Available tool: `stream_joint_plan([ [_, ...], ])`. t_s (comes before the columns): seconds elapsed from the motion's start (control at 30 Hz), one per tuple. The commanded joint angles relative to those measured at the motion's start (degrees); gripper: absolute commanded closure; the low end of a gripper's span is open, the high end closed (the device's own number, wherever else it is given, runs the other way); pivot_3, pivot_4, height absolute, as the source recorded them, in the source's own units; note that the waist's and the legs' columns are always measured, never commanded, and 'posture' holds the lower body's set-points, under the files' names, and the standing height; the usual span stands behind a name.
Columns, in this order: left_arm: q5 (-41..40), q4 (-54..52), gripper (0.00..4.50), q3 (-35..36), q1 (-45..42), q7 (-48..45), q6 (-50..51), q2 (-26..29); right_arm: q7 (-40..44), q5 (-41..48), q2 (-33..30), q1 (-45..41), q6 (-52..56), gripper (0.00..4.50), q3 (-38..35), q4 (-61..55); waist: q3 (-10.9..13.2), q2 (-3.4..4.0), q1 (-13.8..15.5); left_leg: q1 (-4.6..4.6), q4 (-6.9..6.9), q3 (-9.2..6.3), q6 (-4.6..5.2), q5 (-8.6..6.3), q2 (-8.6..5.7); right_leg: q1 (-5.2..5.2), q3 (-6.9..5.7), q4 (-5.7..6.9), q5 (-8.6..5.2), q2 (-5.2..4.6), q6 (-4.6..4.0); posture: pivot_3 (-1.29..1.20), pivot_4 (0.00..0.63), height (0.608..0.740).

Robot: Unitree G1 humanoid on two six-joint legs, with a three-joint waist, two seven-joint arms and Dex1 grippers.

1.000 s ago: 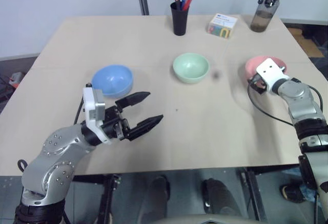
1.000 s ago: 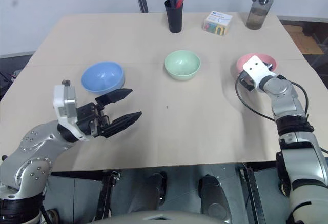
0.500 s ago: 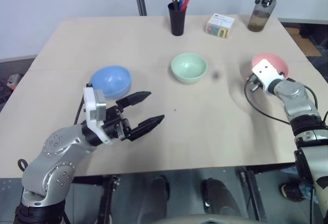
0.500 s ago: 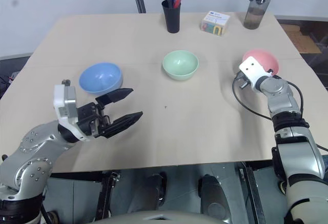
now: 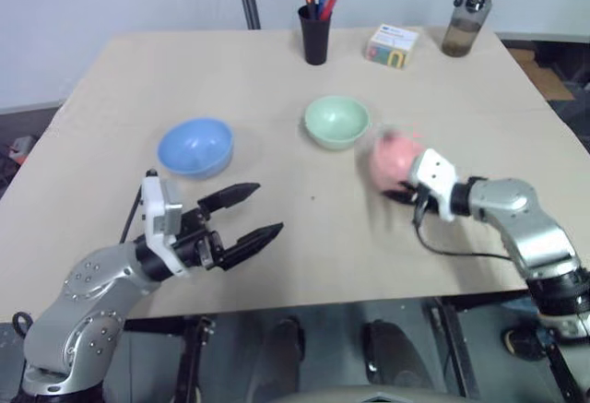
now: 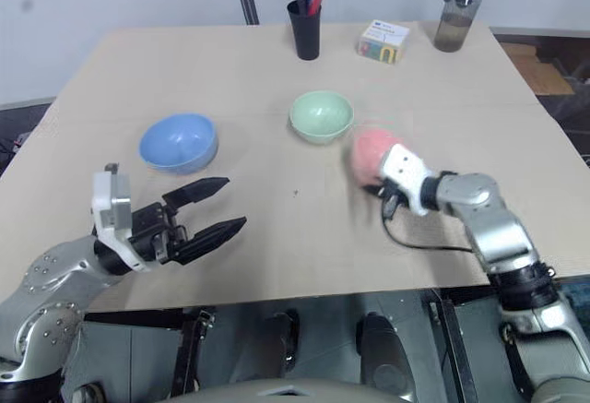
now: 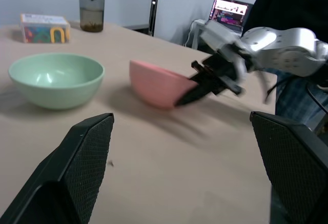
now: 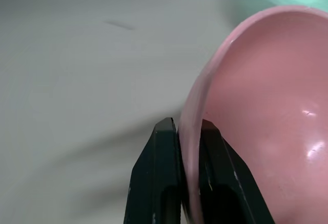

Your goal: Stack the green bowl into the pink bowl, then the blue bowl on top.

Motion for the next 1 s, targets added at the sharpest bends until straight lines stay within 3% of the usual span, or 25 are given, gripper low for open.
stream_joint_plan([
  [0.03,-0.54,-0.99,0.00,2.39,0.23,-0.92,-1.12,0.97,-1.34,-1.60,0.47,-0.28,3.19,4.10,3.88,-4.41,-0.02,-0.02,0.13,0.01,0.06,0.00,-0.01,0.00,0.00,0.01,0.00,0.02,0.01,0.00,-0.02,0.00,0.150,0.740],
  [0.1,-0.57,-0.88,0.00,2.56,0.04,-0.92,-0.99,1.10,-1.63,-1.59,0.93,-0.74,3.99,3.60,4.80,-4.80,-0.10,-0.16,0.37,0.01,0.12,0.00,-0.03,-0.01,0.00,0.03,-0.01,-0.01,0.01,-0.03,-0.02,0.00,0.150,0.740],
  [0.4,0.84,-1.83,0.00,2.15,-1.61,5.33,0.45,0.34,-3.51,0.93,2.60,-2.02,3.64,0.19,1.24,-6.07,-0.11,-0.18,0.40,-0.23,-0.01,0.09,-0.01,0.00,-0.04,-0.17,-0.01,-0.06,0.11,-0.10,-0.17,0.00,0.150,0.740],
  [0.6,8.34,-1.40,0.00,-0.65,-8.19,14.64,2.65,1.84,0.01,14.68,1.83,-0.56,6.91,0.08,-9.56,-13.31,-0.11,-0.24,0.75,-0.20,0.02,0.08,0.00,0.01,-0.04,-0.12,-0.01,-0.04,0.03,-0.08,-0.02,0.00,0.150,0.740],
  [0.73,21.41,1.25,0.00,-7.64,-15.09,19.20,5.12,7.91,-2.51,15.88,0.87,1.04,5.60,0.08,-14.47,-13.21,-0.15,-0.30,1.30,-0.16,0.05,0.09,0.00,0.01,-0.03,-0.11,0.01,0.00,0.02,-0.05,0.00,0.00,0.150,0.740],
  [0.83,29.65,9.53,0.00,-18.24,-26.00,12.68,4.49,13.95,-4.82,14.44,0.74,2.34,2.23,0.08,-16.68,-11.72,-0.15,-0.30,1.79,-0.19,0.05,0.09,-0.01,0.01,-0.03,-0.18,0.01,0.04,0.02,0.00,-0.01,0.00,0.150,0.740],
  [0.9,36.62,16.85,0.00,-25.11,-34.80,10.63,2.01,14.40,-6.04,13.78,-0.04,3.54,1.30,0.08,-17.84,-11.53,-0.14,-0.29,1.84,-0.19,0.05,0.10,-0.01,0.01,-0.03,-0.18,0.01,0.03,0.02,0.01,-0.01,0.00,0.150,0.740],
  [1.0,48.08,33.73,0.00,-36.05,-50.92,6.16,-8.76,9.84,-8.73,12.01,-1.56,7.06,0.16,0.08,-20.40,-13.29,-0.12,-0.33,2.12,-0.28,0.04,0.11,-0.01,0.01,-0.05,-0.17,0.02,-0.07,0.02,0.01,0.00,0.00,0.150,0.740],
])
